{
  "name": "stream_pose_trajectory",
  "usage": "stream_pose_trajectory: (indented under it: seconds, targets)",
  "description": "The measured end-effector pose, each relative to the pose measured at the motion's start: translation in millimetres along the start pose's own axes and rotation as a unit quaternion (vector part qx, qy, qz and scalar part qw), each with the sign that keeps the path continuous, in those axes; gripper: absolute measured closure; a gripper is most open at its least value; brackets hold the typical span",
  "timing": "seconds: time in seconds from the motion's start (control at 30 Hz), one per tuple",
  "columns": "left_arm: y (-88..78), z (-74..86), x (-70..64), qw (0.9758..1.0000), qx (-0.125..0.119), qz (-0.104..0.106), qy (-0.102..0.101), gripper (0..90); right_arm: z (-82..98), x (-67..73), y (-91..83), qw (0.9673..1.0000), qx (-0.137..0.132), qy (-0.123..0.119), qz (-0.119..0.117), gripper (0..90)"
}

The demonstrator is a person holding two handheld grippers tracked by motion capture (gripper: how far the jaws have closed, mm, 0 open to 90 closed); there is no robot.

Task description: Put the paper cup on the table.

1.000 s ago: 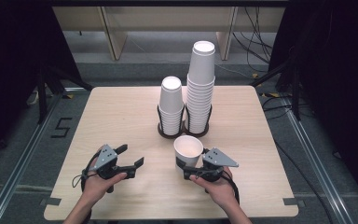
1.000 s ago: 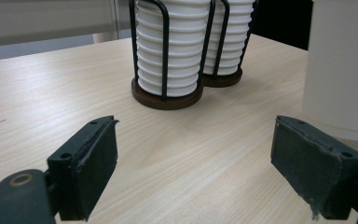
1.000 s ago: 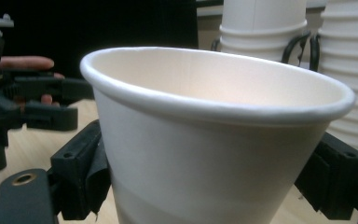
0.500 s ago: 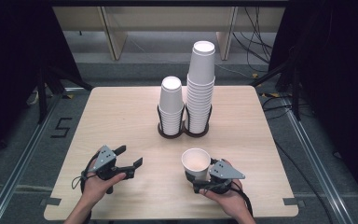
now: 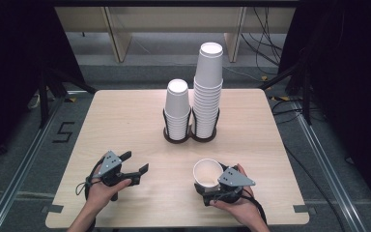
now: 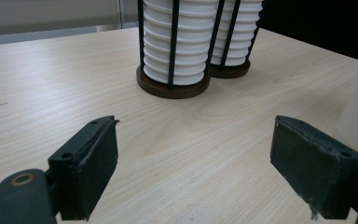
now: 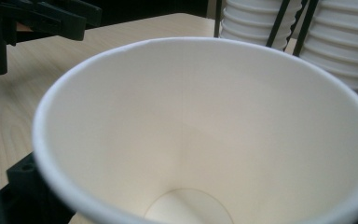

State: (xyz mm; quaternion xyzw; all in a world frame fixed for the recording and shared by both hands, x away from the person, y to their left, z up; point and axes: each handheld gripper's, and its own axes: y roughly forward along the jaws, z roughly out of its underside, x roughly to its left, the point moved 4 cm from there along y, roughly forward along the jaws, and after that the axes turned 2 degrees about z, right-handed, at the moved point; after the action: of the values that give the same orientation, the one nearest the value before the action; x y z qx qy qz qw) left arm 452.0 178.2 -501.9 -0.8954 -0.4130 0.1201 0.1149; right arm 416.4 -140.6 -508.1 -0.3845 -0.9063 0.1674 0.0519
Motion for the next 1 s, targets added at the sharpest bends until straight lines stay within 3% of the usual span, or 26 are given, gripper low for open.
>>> stream_pose_trajectory:
  seconds: [0.13,0.57,0.73,0.77,0.83,0.9,0.93,1.0]
  targets:
    - [-0.7,0.0,0.3,1.0000,0.005,-0.005,-0.001,14.8,2.6,-0.1,-3.7,0.9998,0.020,-0.008,0.001,0.4]
    - [1.0,2.9,2.4,0.9999,0.010,-0.008,0.000,14.8,10.4,-7.6,-38.3,0.9987,0.025,-0.038,-0.022,0.4]
    - [2.0,3.9,3.3,0.9999,0.008,-0.008,0.001,15.0,16.6,-28.0,-54.7,0.9994,0.021,-0.020,0.019,0.4]
    - [1.9,3.9,3.4,0.9999,0.008,-0.009,0.000,15.0,16.5,-36.4,-58.0,0.9988,0.013,-0.033,0.033,0.4]
    - [1.9,3.9,3.5,0.9999,0.007,-0.008,0.000,15.0,17.6,-45.4,-62.6,0.9985,0.008,-0.012,0.052,0.5]
    - [2.2,4.0,3.5,0.9999,0.007,-0.007,0.000,15.0,18.4,-56.2,-66.9,0.9972,0.005,0.007,0.074,0.5]
    - [2.3,4.1,3.5,0.9999,0.008,-0.007,0.001,15.0,17.6,-65.0,-68.2,0.9959,-0.005,-0.003,0.090,0.5]
    - [1.6,4.4,3.1,0.9999,0.013,-0.010,0.002,15.0,17.8,-76.1,-69.7,0.9920,-0.015,0.015,0.124,0.7]
